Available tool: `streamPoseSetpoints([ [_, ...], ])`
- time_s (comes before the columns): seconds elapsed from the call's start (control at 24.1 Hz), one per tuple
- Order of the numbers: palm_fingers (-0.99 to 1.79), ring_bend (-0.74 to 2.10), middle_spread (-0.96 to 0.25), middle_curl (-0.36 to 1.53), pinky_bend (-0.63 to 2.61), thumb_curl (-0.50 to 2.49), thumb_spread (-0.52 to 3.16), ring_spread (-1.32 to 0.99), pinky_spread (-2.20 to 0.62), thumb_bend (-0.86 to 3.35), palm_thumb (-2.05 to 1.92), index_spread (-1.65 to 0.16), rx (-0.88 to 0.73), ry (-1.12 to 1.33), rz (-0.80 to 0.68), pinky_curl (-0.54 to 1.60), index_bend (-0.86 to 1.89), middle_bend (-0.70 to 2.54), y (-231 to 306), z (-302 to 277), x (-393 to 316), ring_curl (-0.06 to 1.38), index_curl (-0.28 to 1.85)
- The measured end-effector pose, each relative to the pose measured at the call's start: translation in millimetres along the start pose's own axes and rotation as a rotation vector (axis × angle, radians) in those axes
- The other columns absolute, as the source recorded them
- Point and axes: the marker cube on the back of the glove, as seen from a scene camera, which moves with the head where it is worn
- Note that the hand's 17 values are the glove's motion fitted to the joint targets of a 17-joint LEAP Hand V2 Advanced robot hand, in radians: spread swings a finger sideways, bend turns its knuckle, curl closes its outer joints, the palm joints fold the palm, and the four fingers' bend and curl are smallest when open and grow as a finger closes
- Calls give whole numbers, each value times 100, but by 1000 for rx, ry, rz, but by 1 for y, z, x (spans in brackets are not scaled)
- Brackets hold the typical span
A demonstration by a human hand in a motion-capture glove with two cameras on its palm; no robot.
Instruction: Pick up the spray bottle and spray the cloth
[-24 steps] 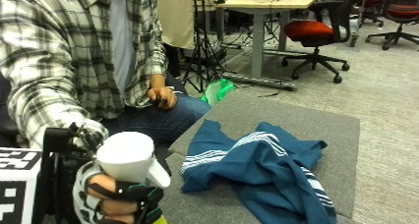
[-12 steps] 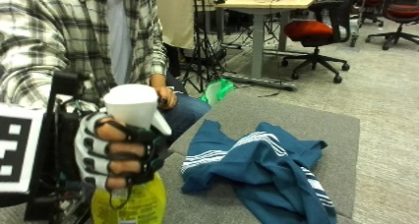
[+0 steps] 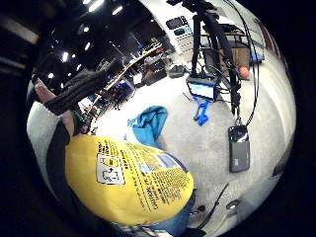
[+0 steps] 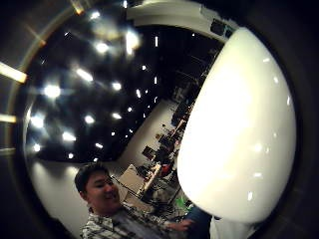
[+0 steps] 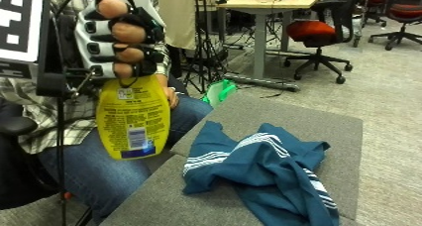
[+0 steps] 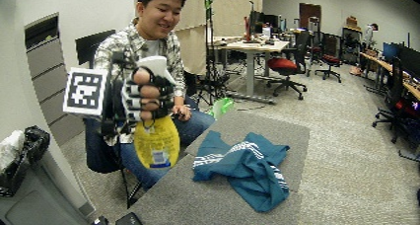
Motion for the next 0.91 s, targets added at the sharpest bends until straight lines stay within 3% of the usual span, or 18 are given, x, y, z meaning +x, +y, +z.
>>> streamPoseSetpoints([
  [0.25, 121, 55, -16, 51, 52, 72, 26, -21, -13, -3, 108, -28, -118, -17, -52, 34, 17, 49, 8, 8, -34, 45, 45],
  [0.54, 121, 55, -16, 52, 52, 73, 24, -21, -13, -3, 106, -28, -489, 142, -94, 35, 17, 49, 22, 68, -42, 46, 47],
  [0.91, 123, 55, -16, 52, 51, 74, 22, -21, -14, -3, 106, -28, -688, 368, -142, 35, 17, 49, 42, 113, -32, 47, 49],
])
